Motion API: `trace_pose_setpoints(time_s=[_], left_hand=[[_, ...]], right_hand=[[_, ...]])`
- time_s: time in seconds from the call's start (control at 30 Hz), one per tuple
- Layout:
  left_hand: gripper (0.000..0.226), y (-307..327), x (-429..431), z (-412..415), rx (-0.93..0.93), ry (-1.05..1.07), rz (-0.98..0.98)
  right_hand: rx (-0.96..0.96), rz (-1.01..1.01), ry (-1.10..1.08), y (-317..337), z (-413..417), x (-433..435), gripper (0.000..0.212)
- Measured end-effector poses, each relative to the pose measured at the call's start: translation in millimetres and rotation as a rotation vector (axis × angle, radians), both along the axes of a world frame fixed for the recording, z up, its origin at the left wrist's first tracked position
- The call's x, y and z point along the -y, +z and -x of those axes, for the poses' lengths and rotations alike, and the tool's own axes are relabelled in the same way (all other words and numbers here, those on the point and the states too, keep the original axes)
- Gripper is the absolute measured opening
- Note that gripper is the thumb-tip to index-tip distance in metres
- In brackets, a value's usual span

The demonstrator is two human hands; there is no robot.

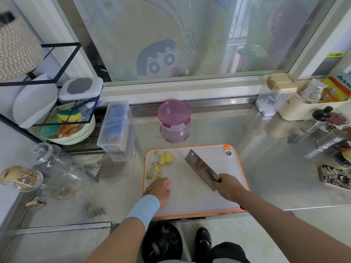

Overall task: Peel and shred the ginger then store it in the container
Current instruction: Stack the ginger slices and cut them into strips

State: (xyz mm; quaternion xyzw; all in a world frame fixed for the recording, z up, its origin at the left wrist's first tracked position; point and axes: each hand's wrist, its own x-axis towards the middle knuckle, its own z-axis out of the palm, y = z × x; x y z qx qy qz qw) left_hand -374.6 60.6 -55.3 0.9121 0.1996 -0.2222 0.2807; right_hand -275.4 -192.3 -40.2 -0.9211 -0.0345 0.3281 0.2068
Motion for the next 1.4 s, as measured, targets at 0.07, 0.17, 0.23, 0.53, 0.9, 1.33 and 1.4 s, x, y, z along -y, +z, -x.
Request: trace_pose_setpoints(time_s=[0.07, 0.17, 0.23, 0.53, 0.9, 1.33, 1.4], left_hand=[[0.036, 3.2, 5.8, -6.7, 0.033, 0.013, -0.031], [0.031, 10.5, 12.7, -14.7, 0.087, 0.102, -0.120], [0.031, 15.3, 13.2, -18.7, 0.089, 0.137, -0.165], [0.036, 19.4, 18.0, -31.4, 0.076, 0.111, 0.017], [0.015, 67.5, 60.2, -114.4, 0.127, 0.754, 1.019], [0.018, 90.3, 88.9, -160.4, 0.086, 0.787, 1.265], [0.022, 86.2, 90.9, -156.3, 0.044, 0.739, 1.249]], right_hand=[[-0.031, -0.063, 0.029, 0.0, 6.8, -6.2, 0.022], [-0.082, -0.049, 0.158, -6.1, 17.9, -14.6, 0.027], [-0.094, -0.002, 0.187, -12.1, 18.7, -16.0, 0.021], [-0.027, -0.034, -0.036, 13.4, -10.5, 10.3, 0.020], [-0.660, -0.554, -0.441, 57.3, -26.9, 29.3, 0.038], [-0.689, -0.636, -0.439, 69.8, -61.7, 32.1, 0.036], [-0.668, -0.627, -0.461, 69.9, -64.7, 28.3, 0.036]])
